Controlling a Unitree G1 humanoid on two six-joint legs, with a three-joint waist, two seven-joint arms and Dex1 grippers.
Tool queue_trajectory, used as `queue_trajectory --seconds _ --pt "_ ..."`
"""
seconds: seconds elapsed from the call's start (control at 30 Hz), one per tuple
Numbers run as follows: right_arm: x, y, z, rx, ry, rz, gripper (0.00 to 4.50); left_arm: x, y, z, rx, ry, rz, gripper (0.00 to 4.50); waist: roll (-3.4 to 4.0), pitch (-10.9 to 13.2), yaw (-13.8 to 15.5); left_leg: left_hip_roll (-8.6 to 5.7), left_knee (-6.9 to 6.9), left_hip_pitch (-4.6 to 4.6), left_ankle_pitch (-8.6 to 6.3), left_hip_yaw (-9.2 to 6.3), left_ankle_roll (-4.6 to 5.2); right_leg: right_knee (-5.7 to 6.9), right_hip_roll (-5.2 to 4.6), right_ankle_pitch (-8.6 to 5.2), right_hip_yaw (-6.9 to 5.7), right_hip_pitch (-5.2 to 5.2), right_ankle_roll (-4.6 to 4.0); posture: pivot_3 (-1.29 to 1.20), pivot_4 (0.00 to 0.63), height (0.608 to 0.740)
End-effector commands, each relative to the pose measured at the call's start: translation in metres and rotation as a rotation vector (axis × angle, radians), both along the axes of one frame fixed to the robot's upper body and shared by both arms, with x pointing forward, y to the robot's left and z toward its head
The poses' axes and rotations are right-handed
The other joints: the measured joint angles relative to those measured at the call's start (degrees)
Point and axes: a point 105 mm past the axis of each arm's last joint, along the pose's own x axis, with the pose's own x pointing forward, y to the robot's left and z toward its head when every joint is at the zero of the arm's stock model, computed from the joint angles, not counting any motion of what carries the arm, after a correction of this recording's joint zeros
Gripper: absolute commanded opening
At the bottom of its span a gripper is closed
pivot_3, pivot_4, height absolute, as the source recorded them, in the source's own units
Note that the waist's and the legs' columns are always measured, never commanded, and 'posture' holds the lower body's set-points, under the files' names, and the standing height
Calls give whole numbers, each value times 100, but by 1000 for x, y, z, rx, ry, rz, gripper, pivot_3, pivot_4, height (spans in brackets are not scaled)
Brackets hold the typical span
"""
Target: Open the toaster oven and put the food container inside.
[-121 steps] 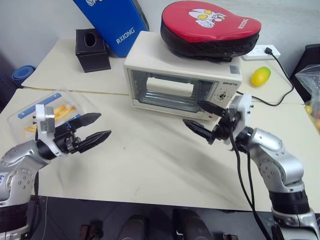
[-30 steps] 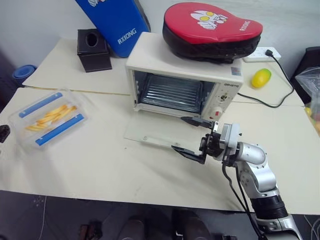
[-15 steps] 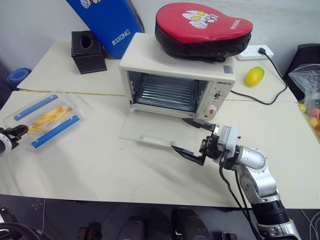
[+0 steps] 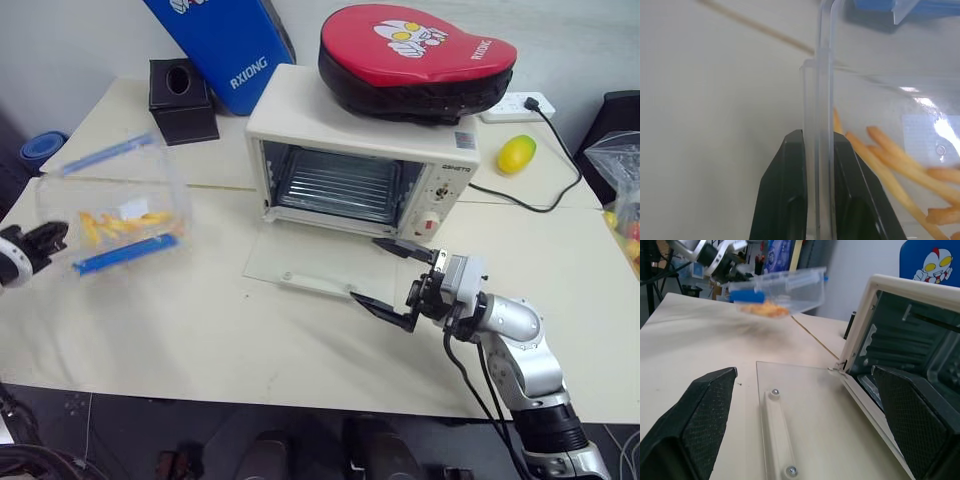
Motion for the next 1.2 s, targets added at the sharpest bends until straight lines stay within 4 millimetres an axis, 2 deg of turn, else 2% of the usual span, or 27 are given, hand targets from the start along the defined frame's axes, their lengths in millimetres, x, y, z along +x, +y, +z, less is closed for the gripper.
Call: queue_trajectory --seconds 0.03,0.07,0.13,0.3,0.43,0.7,0.77,0.83,0.93,1.03,1.2 --pt "1 -23 4 -11 -34 -101 4500 0 -47 17 109 18 -195 186 3 2 27 -1 -1 0 -2 -1 3 0 0 0 2 1 0 0 150 740" --pt "0 -27 2 -17 -30 -122 4500 1 -59 14 126 55 -229 186 6 3 43 -2 -1 0 -3 0 6 -1 -1 0 7 1 0 0 150 740" --pt "-5 -38 -2 -29 -18 -166 4500 3 -100 12 129 85 -373 186 6 3 91 -3 0 0 -4 1 7 -1 0 0 10 0 0 0 150 740" --pt "-16 -46 -9 -32 2 -220 4500 12 -149 7 126 93 -469 186 5 4 87 -3 4 -1 -1 1 2 3 3 0 15 0 0 0 150 740" --pt "-20 -44 -11 -15 10 -243 4500 26 -173 2 162 99 -484 186 5 4 55 -1 5 0 5 5 -8 4 10 0 19 -2 1 0 150 740" --pt "-23 -39 -13 5 8 -263 4500 55 -215 -7 112 83 -509 186 6 4 103 -2 8 1 12 5 -12 4 11 0 20 -2 1 0 150 740" --pt "-23 -38 -12 8 5 -264 4500 58 -221 -9 101 80 -510 186 5 4 103 -2 10 1 12 5 -12 4 11 0 19 -2 1 0 150 740" --pt "-23 -38 -12 13 3 -268 4500 59 -225 -10 91 79 -508 910 6 4 93 -2 10 1 12 5 -12 4 11 0 19 -2 1 0 150 740" --pt "-23 -37 -12 19 3 -273 4500 61 -228 -5 74 55 -514 1746 6 4 91 -1 10 2 14 5 -17 3 11 0 19 -2 1 0 150 740" --pt "-23 -37 -12 19 9 -280 4500 62 -225 12 21 -37 -526 2633 6 4 91 -2 11 3 15 5 -18 2 11 0 19 -2 1 0 150 740" --pt "-28 -37 -9 7 54 -253 4500 39 -213 49 -76 -211 -680 2633 6 4 88 -1 11 3 16 5 -19 3 11 0 17 -3 0 0 150 740"
